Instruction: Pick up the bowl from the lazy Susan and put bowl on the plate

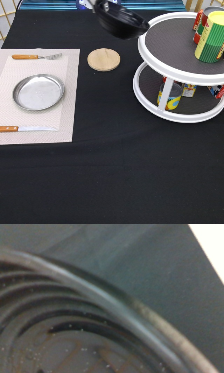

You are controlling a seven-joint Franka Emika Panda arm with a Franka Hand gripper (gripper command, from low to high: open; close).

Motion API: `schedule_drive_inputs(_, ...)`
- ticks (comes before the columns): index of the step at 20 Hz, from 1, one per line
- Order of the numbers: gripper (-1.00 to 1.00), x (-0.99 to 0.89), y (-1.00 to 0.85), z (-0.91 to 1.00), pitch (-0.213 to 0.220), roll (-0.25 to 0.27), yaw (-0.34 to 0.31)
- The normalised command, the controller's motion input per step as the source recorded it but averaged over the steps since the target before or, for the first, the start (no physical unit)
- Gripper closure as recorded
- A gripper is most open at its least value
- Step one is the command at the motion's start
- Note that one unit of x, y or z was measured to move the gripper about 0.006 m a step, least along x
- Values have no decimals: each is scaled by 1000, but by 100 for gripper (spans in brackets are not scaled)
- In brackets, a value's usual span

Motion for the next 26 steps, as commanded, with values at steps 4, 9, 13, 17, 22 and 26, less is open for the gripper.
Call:
schedule_drive_inputs(4,100,-9,-431,0,0,3,-218)
schedule_drive_inputs(9,100,-165,-194,-60,4,0,-318)
schedule_drive_inputs(13,100,-166,-183,-104,5,0,-322)
schedule_drive_inputs(17,100,-123,-249,-94,8,0,-298)
schedule_drive_inputs(22,100,-22,-407,-126,4,0,-240)
schedule_drive_inputs(26,100,0,-456,-244,0,0,-221)
